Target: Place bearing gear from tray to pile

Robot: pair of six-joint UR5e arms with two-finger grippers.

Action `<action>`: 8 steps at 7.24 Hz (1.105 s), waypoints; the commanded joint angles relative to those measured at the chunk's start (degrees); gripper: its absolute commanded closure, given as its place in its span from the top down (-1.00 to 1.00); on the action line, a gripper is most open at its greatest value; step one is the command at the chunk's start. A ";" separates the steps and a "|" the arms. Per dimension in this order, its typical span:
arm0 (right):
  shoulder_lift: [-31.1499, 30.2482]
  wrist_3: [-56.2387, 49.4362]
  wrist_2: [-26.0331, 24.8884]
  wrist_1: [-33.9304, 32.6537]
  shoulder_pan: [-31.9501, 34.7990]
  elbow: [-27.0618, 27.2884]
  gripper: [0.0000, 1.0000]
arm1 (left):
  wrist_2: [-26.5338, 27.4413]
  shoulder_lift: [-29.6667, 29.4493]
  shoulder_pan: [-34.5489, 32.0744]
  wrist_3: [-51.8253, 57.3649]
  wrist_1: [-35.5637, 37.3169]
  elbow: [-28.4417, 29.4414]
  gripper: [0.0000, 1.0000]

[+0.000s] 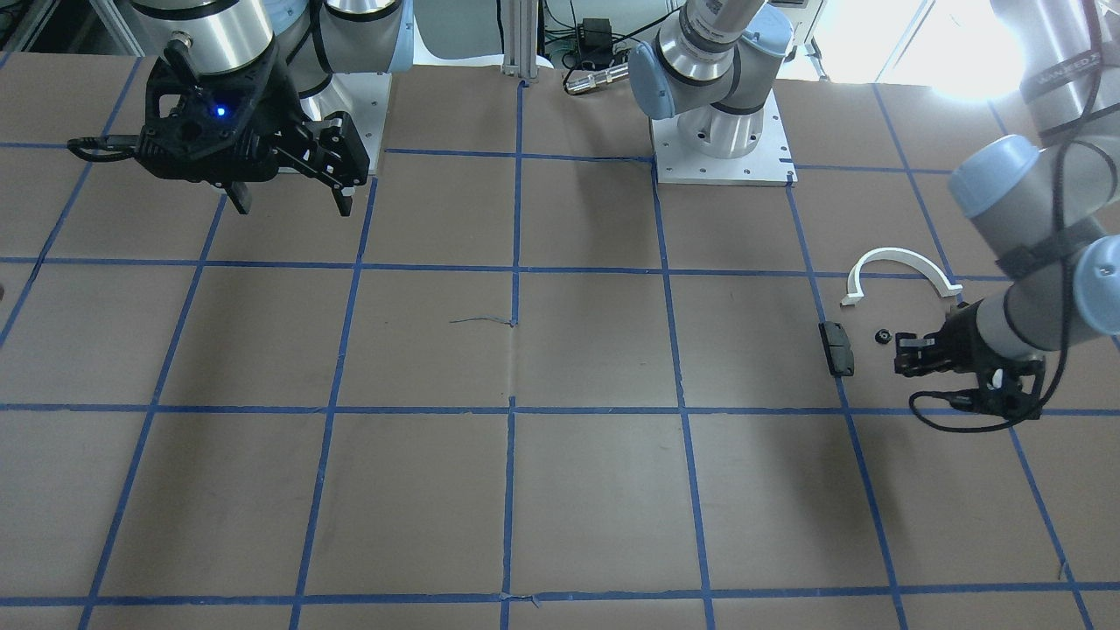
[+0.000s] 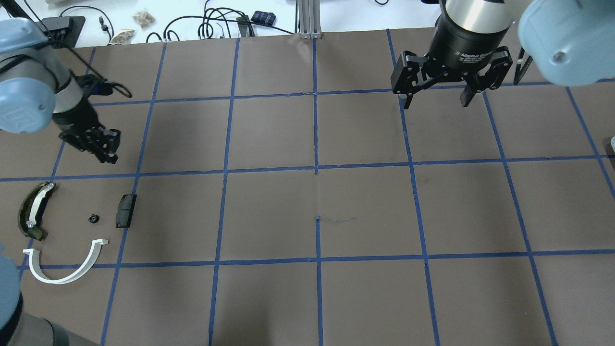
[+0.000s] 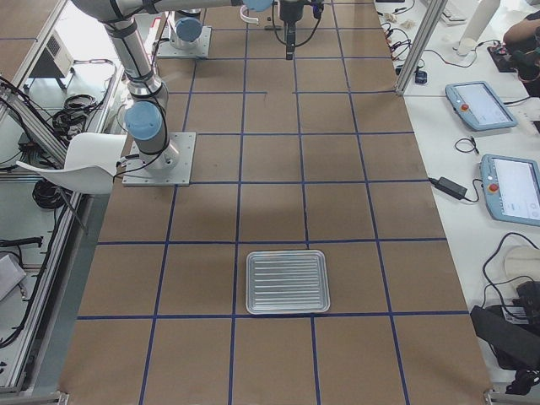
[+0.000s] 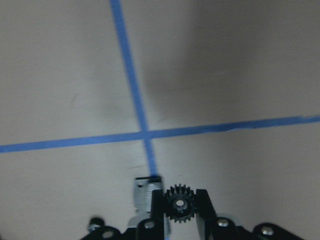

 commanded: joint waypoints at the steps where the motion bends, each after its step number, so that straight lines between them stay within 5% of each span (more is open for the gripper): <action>1: -0.06 -0.12 -0.07 -0.02 -0.03 0.00 1.00 | -0.01 0.70 9.45 10.67 3.96 -6.87 -1.00; 4: -0.06 -0.03 0.02 -0.03 -0.03 0.00 1.00 | -0.28 1.13 11.24 12.01 15.70 -15.50 -1.00; 6: -0.06 -0.03 0.02 -0.03 -0.03 0.00 1.00 | -0.45 1.40 11.41 12.18 16.10 -15.78 -1.00; 7: -0.06 0.05 0.11 -0.03 -0.03 0.00 1.00 | -0.54 1.40 11.32 12.18 16.10 -16.05 -0.85; 8: -0.06 -0.03 0.02 -0.11 -0.03 0.00 1.00 | -2.02 1.32 11.32 12.18 16.19 -15.96 -0.49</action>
